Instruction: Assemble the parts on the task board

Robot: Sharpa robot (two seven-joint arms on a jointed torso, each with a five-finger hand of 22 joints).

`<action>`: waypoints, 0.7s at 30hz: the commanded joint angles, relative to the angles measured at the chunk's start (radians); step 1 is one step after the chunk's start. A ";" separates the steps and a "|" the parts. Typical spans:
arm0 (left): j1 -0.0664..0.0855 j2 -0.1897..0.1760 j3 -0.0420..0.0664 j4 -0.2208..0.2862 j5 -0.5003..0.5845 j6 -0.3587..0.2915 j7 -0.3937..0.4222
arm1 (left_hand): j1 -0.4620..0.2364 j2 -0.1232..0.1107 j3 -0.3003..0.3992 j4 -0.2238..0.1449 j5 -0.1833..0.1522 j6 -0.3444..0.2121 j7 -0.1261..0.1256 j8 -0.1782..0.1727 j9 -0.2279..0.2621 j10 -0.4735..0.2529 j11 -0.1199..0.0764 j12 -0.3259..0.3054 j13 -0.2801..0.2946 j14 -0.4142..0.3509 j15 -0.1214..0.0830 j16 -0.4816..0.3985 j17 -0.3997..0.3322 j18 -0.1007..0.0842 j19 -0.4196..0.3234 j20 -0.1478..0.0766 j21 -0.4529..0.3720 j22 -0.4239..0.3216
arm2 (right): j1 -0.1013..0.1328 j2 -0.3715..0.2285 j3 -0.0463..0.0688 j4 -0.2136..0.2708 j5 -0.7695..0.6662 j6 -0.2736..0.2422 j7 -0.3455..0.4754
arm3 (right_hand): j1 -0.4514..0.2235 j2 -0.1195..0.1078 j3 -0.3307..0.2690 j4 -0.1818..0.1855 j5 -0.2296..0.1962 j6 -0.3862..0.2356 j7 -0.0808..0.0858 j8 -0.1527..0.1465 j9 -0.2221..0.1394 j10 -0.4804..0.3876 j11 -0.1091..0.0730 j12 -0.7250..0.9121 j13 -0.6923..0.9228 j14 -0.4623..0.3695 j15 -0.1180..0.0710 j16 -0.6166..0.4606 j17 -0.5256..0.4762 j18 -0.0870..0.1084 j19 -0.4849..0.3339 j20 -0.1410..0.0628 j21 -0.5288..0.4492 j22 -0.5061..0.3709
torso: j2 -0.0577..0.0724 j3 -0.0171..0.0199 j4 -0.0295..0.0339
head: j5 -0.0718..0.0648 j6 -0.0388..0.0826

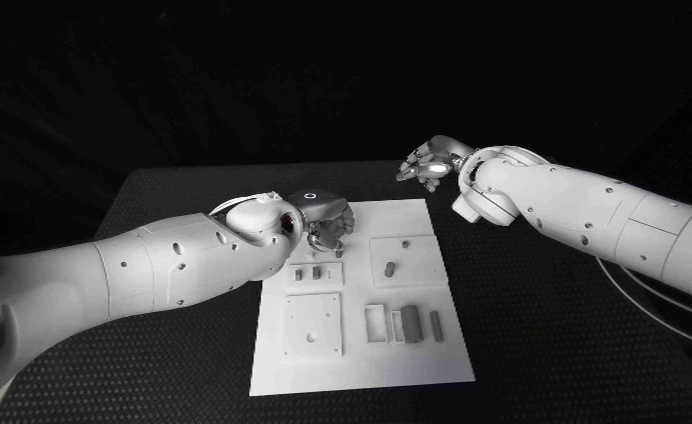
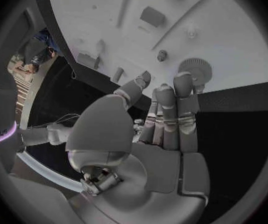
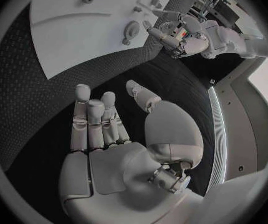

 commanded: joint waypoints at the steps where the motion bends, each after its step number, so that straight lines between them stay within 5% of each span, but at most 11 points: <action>1: -0.004 0.007 0.000 -0.002 -0.043 0.050 0.013 | -0.002 0.010 -0.002 0.002 -0.002 0.012 0.001 0.008 -0.003 0.015 0.000 -0.005 -0.001 0.003 0.001 0.008 0.001 0.072 0.004 0.002 0.007 0.010 | 0.000 -0.001 0.000 0.003 -0.012 0.002 0.010 | -0.006 0.000 0.003 0.002 0.002 0.001 0.007 -0.001 -0.001 -0.006 0.002 0.003 -0.001 -0.001 -0.006 0.004 -0.002 0.014 -0.002 -0.001 -0.003 0.019 | 0.002 0.0012 -0.0010 | -0.002 -0.002; 8: -0.015 0.021 0.000 -0.019 -0.046 0.077 0.008 | -0.015 0.003 -0.004 0.003 -0.002 0.009 -0.002 0.006 -0.016 -0.031 0.017 -0.049 -0.020 0.003 0.017 0.027 -0.001 0.087 0.009 0.015 0.021 0.031 | 0.000 -0.001 0.000 0.003 -0.012 -0.002 0.010 | -0.006 0.000 0.003 0.002 0.002 0.001 0.007 0.000 -0.001 -0.006 0.002 0.004 -0.001 0.000 -0.006 0.005 -0.002 0.014 -0.001 -0.001 -0.003 0.019 | 0.003 0.0010 -0.0005 | -0.004 -0.005; 15: -0.018 0.025 0.000 -0.042 -0.046 0.092 0.006 | -0.016 -0.002 -0.001 0.003 -0.002 -0.005 -0.003 -0.001 -0.026 -0.040 0.021 -0.066 -0.029 -0.001 0.022 0.037 -0.005 0.096 0.008 0.022 0.023 0.040 | 0.000 0.001 0.000 -0.015 0.051 -0.063 0.061 | -0.008 -0.004 0.004 0.002 0.002 0.002 0.009 0.001 -0.002 -0.014 0.003 -0.001 -0.004 -0.008 -0.005 -0.001 -0.005 0.014 -0.009 0.001 -0.008 0.018 | 0.002 0.0014 -0.0005 | -0.006 -0.010; 21: -0.022 0.028 0.000 -0.046 -0.067 0.092 0.010 | -0.007 0.010 0.010 0.003 0.002 0.002 0.002 0.003 -0.028 -0.022 0.018 -0.063 -0.027 -0.003 0.019 0.041 -0.008 0.099 0.006 0.022 0.023 0.043 | 0.000 0.004 0.000 -0.026 0.144 -0.102 0.121 | -0.022 -0.001 0.036 -0.006 0.002 -0.032 0.041 -0.005 -0.004 -0.153 0.044 -0.189 -0.134 -0.158 0.038 -0.252 -0.121 -0.022 -0.204 0.062 -0.184 -0.057 | 0.002 0.0014 0.0012 | -0.007 -0.013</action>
